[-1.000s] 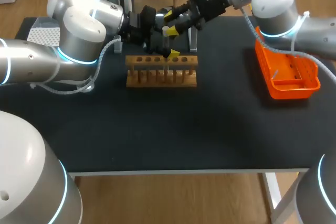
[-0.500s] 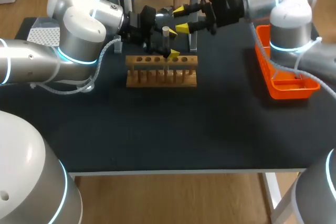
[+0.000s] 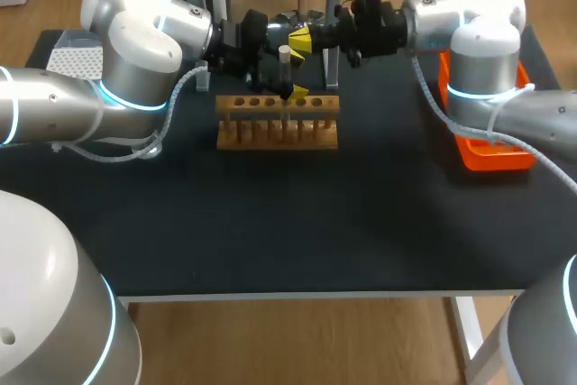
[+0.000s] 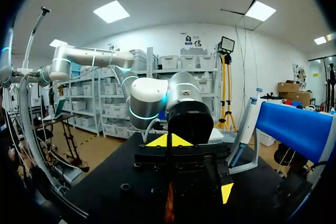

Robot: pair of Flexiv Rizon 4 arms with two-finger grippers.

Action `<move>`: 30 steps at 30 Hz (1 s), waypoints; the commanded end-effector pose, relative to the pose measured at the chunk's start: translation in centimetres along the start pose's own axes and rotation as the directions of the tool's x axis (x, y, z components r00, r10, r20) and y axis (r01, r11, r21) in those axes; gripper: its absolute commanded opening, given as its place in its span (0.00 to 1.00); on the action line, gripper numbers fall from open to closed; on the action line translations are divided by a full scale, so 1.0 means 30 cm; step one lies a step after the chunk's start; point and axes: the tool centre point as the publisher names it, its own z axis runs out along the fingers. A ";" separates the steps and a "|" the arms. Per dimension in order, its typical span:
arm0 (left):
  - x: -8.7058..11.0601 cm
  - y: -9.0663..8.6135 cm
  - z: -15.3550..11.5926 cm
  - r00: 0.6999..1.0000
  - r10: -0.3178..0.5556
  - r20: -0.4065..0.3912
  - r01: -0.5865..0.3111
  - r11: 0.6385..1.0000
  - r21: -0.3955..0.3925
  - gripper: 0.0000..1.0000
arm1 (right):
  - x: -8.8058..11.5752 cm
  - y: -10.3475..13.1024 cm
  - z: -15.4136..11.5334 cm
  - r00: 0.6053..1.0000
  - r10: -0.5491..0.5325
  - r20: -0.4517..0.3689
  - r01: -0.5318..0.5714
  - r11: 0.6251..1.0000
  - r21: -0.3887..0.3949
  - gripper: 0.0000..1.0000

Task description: Invert the test tube, pick up the pipette, mount the tip to pipette, aspirate from beaker and dispense into the tube, eject the tip, return the pipette, and cap with the stopper.

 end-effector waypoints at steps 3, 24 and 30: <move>-0.005 0.001 0.001 1.000 0.000 -0.004 0.000 1.000 -0.001 1.00 | -0.022 -0.025 0.021 1.000 0.008 -0.002 -0.008 1.000 -0.012 0.00; -0.005 0.001 0.001 1.000 0.000 -0.004 0.000 1.000 -0.001 1.00 | -0.051 -0.047 0.054 1.000 0.024 -0.002 -0.024 1.000 -0.007 0.00; -0.005 0.001 0.001 1.000 0.000 -0.004 0.000 1.000 -0.001 1.00 | -0.061 -0.049 0.061 1.000 0.027 0.002 -0.027 1.000 -0.003 0.00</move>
